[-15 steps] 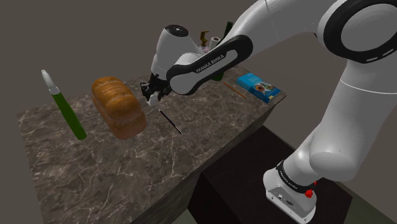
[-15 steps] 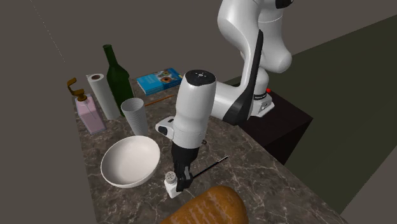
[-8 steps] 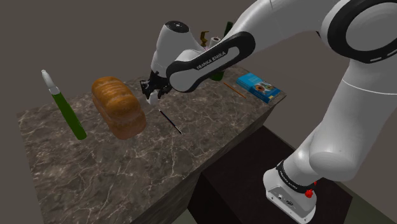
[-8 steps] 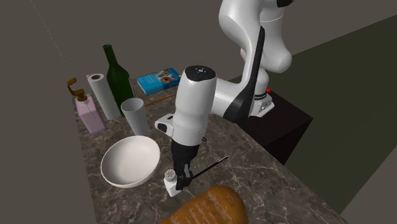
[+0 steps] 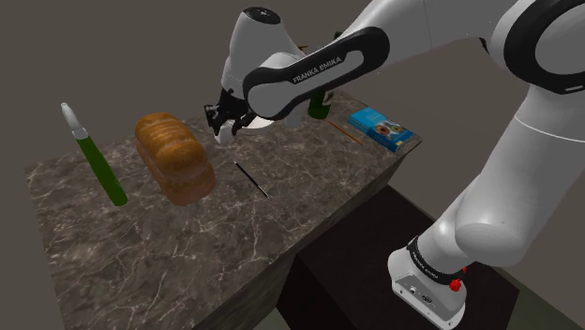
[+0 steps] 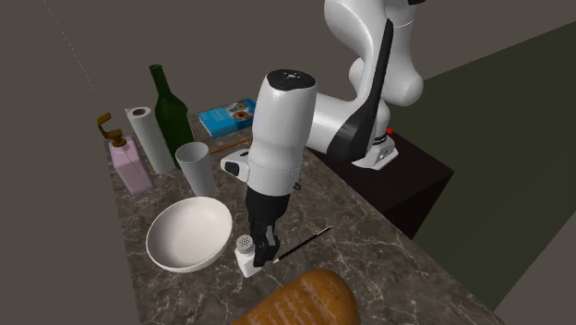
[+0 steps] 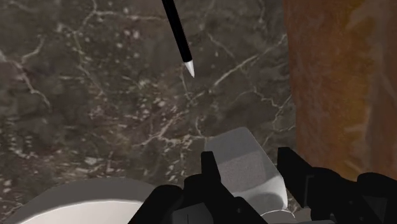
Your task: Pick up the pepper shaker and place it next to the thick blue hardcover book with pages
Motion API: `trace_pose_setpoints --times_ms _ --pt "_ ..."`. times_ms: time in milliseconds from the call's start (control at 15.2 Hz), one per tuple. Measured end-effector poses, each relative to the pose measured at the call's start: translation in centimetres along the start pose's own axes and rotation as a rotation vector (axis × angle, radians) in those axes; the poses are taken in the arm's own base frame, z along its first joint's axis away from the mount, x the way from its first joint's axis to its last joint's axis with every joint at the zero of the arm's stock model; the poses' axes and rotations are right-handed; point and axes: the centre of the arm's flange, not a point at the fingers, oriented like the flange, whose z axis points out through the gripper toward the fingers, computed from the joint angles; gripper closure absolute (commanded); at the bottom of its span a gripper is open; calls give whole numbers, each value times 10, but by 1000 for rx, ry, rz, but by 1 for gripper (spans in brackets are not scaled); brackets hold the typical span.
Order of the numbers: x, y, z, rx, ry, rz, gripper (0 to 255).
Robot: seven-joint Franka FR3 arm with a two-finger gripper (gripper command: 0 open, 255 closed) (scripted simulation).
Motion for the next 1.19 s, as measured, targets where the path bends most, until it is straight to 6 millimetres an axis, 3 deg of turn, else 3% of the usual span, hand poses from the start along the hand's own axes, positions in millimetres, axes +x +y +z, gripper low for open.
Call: trace_pose_setpoints --times_ms 1188 --pt "24 -17 -90 0 0 0 255"
